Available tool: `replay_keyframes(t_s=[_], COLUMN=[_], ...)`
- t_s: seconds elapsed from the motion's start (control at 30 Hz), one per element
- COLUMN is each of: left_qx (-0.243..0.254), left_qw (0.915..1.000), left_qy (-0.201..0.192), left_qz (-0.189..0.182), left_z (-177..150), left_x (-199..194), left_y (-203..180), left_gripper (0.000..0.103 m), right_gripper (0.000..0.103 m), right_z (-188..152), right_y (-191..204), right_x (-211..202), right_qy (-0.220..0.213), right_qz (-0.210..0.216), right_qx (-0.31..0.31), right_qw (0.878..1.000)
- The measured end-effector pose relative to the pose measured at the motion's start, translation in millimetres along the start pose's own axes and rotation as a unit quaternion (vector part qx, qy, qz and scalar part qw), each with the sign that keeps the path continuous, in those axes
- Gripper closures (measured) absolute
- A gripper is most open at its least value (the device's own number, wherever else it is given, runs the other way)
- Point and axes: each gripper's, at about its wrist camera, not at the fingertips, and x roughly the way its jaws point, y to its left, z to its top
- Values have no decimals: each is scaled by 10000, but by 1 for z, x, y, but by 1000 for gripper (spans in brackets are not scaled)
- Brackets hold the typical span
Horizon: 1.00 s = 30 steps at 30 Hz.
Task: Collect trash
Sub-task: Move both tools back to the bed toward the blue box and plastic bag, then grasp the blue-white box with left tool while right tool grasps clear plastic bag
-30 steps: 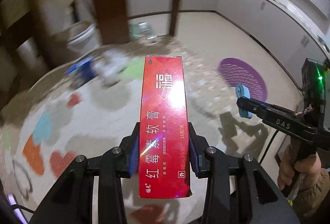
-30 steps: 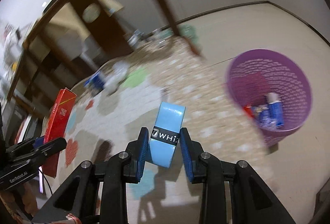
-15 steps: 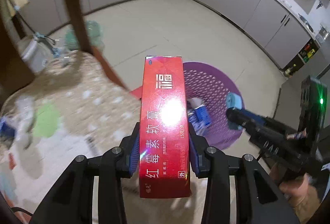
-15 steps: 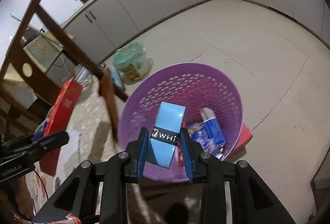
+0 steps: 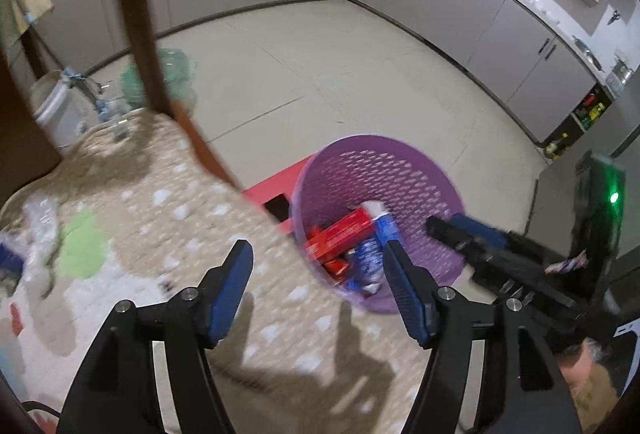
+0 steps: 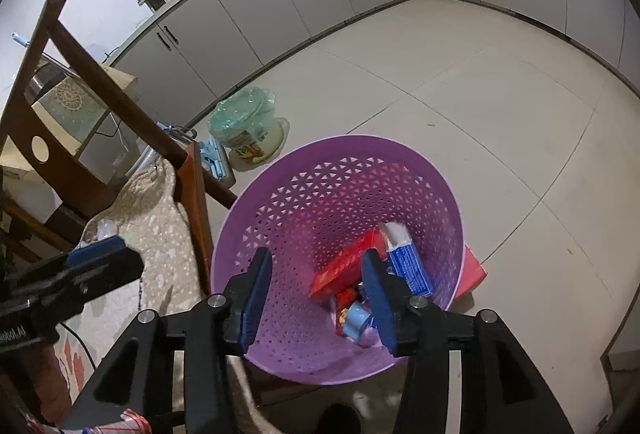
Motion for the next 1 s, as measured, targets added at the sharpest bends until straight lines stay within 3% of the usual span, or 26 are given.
replay_keyframes(t_s=[0.2, 0.3, 0.53, 0.63, 0.8, 1.0], left_qx=[-198, -380, -468, -327, -43, 204], left_qw=[9980, 9941, 9724, 9662, 9669, 9756], left_qy=[-151, -263, -532, -522, -327, -3], left_qz=[580, 986, 2222, 2503, 2530, 2187], left_z=[-41, -61, -86, -84, -74, -59], left_x=[-39, -60, -99, -100, -82, -42], left_y=[52, 99, 217, 256, 293, 310], left_gripper=[37, 37, 32, 30, 30, 30], right_gripper=[47, 44, 40, 40, 40, 40], right_z=[-8, -15, -38, -48, -61, -70], right_y=[26, 45, 104, 133, 181, 221], right_x=[-17, -22, -13, 0, 26, 55], right_qy=[-66, -72, 188, 361, 637, 885], right_qz=[16, 46, 143, 210, 405, 595], right_qx=[-216, -350, -818, -1054, -1428, -1578], right_qw=[9997, 9994, 9964, 9935, 9869, 9817])
